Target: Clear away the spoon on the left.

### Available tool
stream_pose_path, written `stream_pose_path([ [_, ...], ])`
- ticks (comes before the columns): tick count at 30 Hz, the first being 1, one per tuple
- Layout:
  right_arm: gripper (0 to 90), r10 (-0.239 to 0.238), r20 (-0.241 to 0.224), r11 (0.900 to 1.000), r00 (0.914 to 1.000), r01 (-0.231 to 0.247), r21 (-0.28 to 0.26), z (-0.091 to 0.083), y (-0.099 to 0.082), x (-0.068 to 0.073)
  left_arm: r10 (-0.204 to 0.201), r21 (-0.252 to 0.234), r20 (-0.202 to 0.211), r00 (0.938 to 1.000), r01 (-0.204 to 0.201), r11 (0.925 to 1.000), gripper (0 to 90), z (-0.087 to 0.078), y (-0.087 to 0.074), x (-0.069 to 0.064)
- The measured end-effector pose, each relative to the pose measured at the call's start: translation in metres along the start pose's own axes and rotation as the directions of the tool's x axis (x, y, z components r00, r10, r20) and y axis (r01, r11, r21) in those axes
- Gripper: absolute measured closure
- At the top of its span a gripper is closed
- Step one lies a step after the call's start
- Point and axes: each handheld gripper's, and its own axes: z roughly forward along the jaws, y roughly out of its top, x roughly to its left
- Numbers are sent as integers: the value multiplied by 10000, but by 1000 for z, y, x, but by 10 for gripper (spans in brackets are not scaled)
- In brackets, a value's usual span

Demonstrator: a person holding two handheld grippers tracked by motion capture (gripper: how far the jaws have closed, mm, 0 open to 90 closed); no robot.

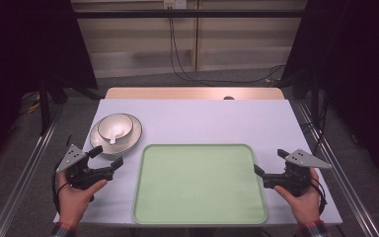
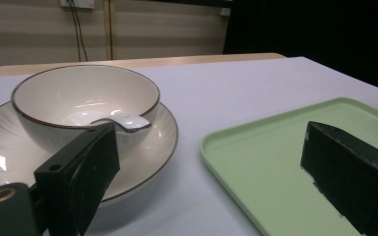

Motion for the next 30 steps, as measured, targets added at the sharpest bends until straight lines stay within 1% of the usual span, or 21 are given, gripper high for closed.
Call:
stream_pose_path([
  [1,9,12,-41,10000,10000,-12,-5,1,0,1,-12,40,-114,9999,13,10000,79,0,0,2],
  [2,9,-18,-39,10000,10000,17,-17,1,0,2,-28,83,-347,9994,31,10000,82,2,0,3],
  [3,9,-18,-39,10000,10000,17,-17,1,0,2,-28,83,-347,9994,31,10000,85,2,0,3],
  [5,9,-31,-73,10000,10000,31,8,1,-1,1,-16,155,-572,9984,24,9999,89,4,-1,6],
  [6,9,-31,-73,10000,10000,31,8,1,-1,1,-13,177,-770,9970,26,9998,89,5,-1,7],
  [9,9,14,-103,10000,9999,-14,-14,1,-1,1,11,219,-941,9956,9,9998,115,9,-2,10],
  [11,9,-67,-164,10000,9998,66,-41,2,-1,2,7,274,-1195,9928,26,9996,129,15,-2,12],
  [14,10,-89,-191,10000,9998,88,-37,2,-1,1,54,292,-1338,9910,-15,9996,152,19,-1,12],
  [15,10,-80,-152,10000,9999,80,-24,2,-2,1,68,278,-1531,9882,-26,9996,161,25,-1,13],
  [16,10,-80,-152,10000,9999,80,-24,2,-2,1,68,278,-1531,9882,-26,9996,167,25,-1,13],
  [17,10,1,-160,10000,9999,-2,-50,2,-2,1,108,359,-1733,9848,-47,9993,179,29,0,15],
  [18,10,1,-160,10000,9999,-2,-50,2,-2,1,108,359,-1733,9848,-47,9993,202,29,0,15],
  [19,10,37,-190,10000,9998,-38,-61,2,-3,1,240,374,-1732,9846,-178,9991,223,34,0,15],
  [20,10,-18,-228,10000,9997,17,-35,2,-3,1,271,371,-1860,9822,-205,9991,239,35,0,15],
  [21,10,-18,-228,10000,9997,17,-35,2,-3,1,271,371,-1860,9822,-205,9991,265,35,0,15],
  [22,10,-49,-229,10000,9997,48,-33,2,-3,1,296,341,-1810,9830,-238,9991,265,36,1,15],
  [23,10,-55,-269,9999,9996,53,-85,2,-3,1,327,266,-1956,9801,-280,9993,309,36,1,14],
  [24,10,-55,-269,9999,9996,53,-85,2,-3,1,327,266,-1956,9801,-280,9993,326,36,1,14],
  [25,10,-65,-287,10000,9996,63,-77,2,-3,0,416,334,-1996,9790,-356,9988,346,38,1,16],
  [26,10,-74,-282,9999,9996,71,-91,2,-3,0,410,357,-2078,9773,-343,9988,351,38,0,16],
  [30,10,26,-244,9999,9997,-29,-125,2,-3,-1,477,349,-2023,9782,-415,9985,399,39,0,17],
])
